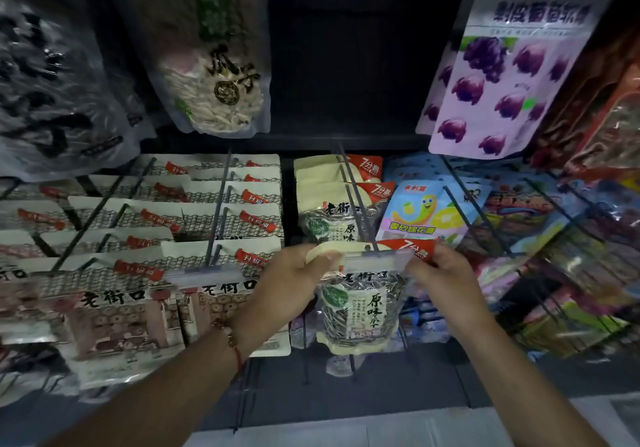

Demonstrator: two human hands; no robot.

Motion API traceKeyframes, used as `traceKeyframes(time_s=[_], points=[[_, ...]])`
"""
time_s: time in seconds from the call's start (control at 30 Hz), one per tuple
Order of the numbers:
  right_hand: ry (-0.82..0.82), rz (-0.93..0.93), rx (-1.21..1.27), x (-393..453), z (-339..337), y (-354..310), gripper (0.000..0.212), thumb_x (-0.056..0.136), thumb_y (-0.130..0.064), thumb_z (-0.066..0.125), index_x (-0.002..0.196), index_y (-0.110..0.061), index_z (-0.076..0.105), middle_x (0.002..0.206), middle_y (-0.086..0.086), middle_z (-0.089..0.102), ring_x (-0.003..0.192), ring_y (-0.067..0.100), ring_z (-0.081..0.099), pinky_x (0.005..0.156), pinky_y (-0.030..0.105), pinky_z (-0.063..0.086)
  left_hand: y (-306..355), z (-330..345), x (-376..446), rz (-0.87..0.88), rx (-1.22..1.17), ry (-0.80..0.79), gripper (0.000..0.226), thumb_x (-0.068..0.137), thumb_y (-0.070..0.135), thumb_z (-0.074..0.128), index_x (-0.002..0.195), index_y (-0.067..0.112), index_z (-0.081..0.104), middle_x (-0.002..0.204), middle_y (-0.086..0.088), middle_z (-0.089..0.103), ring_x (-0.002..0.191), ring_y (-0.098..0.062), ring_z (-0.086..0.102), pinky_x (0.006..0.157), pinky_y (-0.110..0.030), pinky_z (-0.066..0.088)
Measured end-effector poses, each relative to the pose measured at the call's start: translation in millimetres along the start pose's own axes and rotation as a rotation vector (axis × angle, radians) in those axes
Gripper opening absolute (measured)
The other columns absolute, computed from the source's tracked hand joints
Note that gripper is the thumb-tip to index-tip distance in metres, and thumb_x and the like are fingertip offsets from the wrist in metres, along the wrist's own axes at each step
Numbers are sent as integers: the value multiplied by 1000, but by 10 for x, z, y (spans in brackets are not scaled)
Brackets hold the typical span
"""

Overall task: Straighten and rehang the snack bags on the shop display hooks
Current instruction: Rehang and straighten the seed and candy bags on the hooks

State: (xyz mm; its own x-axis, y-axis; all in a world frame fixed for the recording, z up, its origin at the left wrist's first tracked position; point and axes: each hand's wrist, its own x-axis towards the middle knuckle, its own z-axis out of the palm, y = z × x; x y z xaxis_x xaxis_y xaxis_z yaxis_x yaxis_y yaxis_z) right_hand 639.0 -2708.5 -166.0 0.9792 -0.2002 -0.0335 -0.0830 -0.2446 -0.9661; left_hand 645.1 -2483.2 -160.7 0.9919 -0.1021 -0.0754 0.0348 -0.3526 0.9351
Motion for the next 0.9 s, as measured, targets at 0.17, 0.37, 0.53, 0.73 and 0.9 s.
traceKeyframes(time_s=[0.17, 0.37, 0.53, 0.73, 0.9], points=[[-68, -2, 24, 283, 38, 51, 10, 87, -26, 72, 80, -20, 71, 64, -8, 65, 62, 12, 58, 65, 31, 44, -71, 95, 144, -32, -29, 88, 16, 93, 54, 57, 83, 51, 70, 92, -23, 70, 79, -40, 67, 70, -57, 56], [-103, -58, 91, 544, 116, 3, 4, 89, -19, 69, 85, -19, 71, 75, -8, 73, 71, 3, 67, 64, 16, 50, -115, 210, 381, -44, -32, 209, 24, 97, 46, 55, 94, 30, 72, 86, -11, 73, 77, -29, 69, 71, -40, 59], [-25, -83, 63, 771, 236, 19, 10, 89, -19, 70, 79, -20, 67, 71, -6, 67, 57, -5, 59, 54, 12, 44, 32, 267, 586, -25, 21, 281, 23, 103, 31, 47, 90, 15, 59, 78, -9, 58, 66, -17, 49, 51, -16, 36], [-10, -104, 56, 828, 269, 73, 8, 89, -21, 68, 85, -16, 67, 69, -8, 65, 58, -3, 57, 58, 18, 42, 56, 260, 609, -41, -70, 259, 18, 102, 23, 48, 119, 22, 55, 80, -8, 58, 49, -15, 46, 48, -33, 39], [-29, -155, -7, 692, 205, 44, 12, 91, -24, 67, 102, -21, 63, 93, -7, 69, 86, 4, 65, 76, 29, 48, 88, 235, 333, 283, 642, 195, 67, 92, 8, 54, 150, 27, 26, 155, -6, 20, 137, -30, 33, 104, -37, 42]])
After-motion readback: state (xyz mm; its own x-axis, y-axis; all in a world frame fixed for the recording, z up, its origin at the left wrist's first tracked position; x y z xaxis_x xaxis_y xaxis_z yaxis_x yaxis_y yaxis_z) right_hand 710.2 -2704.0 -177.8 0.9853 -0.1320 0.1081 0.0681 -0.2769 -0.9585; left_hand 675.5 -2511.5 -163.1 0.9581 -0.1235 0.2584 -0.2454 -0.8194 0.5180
